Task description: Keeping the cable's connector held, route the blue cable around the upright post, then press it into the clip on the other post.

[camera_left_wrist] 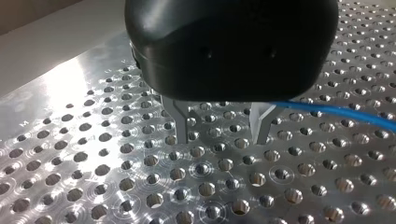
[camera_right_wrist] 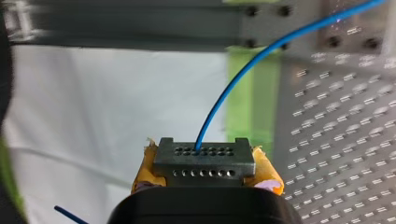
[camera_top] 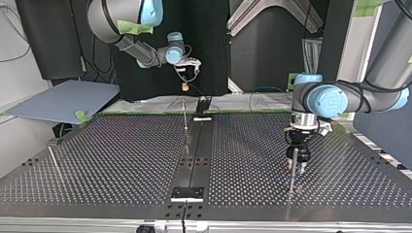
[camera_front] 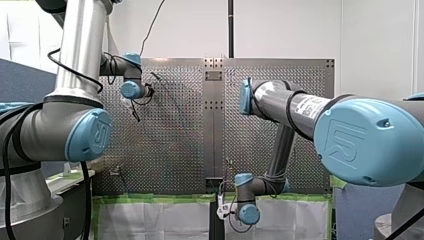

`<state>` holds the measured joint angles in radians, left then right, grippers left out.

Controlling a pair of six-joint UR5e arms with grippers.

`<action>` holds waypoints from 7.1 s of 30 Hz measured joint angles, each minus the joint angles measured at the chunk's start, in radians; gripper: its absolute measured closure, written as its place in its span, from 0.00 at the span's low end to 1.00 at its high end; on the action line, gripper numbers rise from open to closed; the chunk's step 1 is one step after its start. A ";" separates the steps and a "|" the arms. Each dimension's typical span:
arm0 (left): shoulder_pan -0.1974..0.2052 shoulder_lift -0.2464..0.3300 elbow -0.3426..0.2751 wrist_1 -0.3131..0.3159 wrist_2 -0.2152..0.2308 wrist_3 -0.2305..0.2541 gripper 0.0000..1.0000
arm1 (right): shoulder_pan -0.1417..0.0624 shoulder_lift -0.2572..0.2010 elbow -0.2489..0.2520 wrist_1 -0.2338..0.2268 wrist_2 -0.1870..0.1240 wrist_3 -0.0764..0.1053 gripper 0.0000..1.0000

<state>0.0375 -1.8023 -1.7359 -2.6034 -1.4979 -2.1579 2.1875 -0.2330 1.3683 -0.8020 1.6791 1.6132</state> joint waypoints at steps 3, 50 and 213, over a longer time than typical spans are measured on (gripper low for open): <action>0.000 0.000 0.000 0.000 0.000 -0.002 0.35 | -0.005 0.028 0.001 -0.008 0.004 0.001 1.00; -0.007 0.000 0.000 -0.039 -0.025 -0.001 0.00 | -0.067 0.090 0.111 -0.127 0.034 0.010 1.00; 0.016 -0.069 -0.081 -0.367 -0.059 -0.207 0.00 | -0.084 -0.497 0.593 -0.397 -0.116 -0.065 1.00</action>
<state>0.0531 -1.8709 -1.8165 -2.9705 -1.5570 -2.3646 2.1039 -0.7301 1.9617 -1.1995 1.5633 1.5480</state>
